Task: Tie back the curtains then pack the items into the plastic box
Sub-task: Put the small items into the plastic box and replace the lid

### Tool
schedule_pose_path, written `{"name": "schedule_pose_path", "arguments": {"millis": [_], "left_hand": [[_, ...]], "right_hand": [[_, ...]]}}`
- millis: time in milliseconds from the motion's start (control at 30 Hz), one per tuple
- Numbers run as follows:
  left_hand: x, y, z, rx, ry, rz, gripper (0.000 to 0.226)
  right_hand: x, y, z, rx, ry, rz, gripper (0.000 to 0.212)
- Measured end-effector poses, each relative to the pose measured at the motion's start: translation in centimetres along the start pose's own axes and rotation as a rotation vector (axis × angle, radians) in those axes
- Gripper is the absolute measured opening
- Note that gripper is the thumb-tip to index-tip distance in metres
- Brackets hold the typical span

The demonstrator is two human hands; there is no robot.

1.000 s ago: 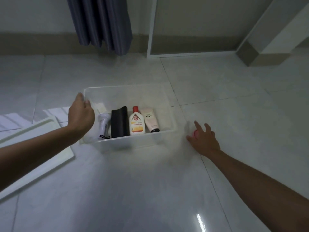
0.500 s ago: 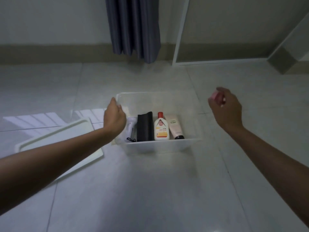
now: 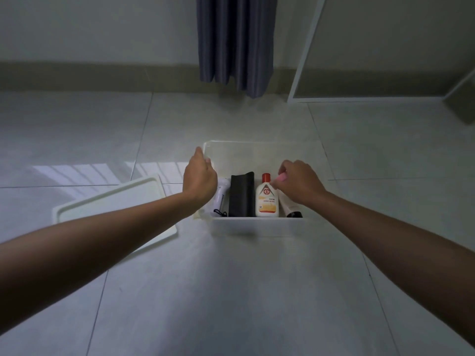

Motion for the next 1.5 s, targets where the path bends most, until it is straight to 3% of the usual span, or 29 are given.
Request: {"name": "schedule_pose_path", "arguments": {"millis": [367, 600, 733, 900, 1000, 1100, 1167, 1333, 1500], "left_hand": [[0.2, -0.1, 0.3, -0.013, -0.017, -0.003, 0.044], [0.5, -0.5, 0.8, -0.015, -0.042, -0.007, 0.041], [0.9, -0.5, 1.1, 0.037, -0.04, -0.035, 0.046], [4.9, 3.4, 2.6, 0.014, -0.044, 0.012, 0.053], [11.0, 8.3, 4.9, -0.076, 0.053, 0.216, 0.051], [17.8, 13.7, 5.3, -0.142, 0.277, 0.498, 0.051], [21.5, 16.5, 4.5, -0.153, 0.443, 0.569, 0.05], [26.7, 18.9, 1.1, -0.053, 0.656, 0.501, 0.058], [28.9, 17.2, -1.2, 0.167, 0.692, 0.293, 0.062]], "right_hand": [[-0.8, -1.6, -0.3, 0.028, 0.022, -0.042, 0.033], [-0.8, -2.2, -0.4, 0.093, 0.026, -0.212, 0.035], [-0.2, -1.7, -0.5, 0.078, 0.011, -0.158, 0.029], [7.6, 2.3, -1.4, -0.186, 0.22, 0.089, 0.023], [15.5, 3.6, -2.7, -0.218, 0.437, 0.251, 0.018], [22.4, 2.5, -4.0, -0.129, 0.541, 0.37, 0.019], [25.8, 0.2, -4.4, -0.002, 0.514, 0.417, 0.023], [27.9, -9.9, -3.8, 0.501, 0.132, 0.269, 0.052], [26.0, -16.6, -5.0, 0.678, -0.081, 0.102, 0.075]]}}
Point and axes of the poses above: each hand's wrist, its own z-axis towards the middle knuckle, its own y-axis out of the back of the hand, x = y × z, the point moved 6 cm from there along z, towards the middle knuckle, and after that the axes turned 3 degrees about z, right-handed, at the moved point
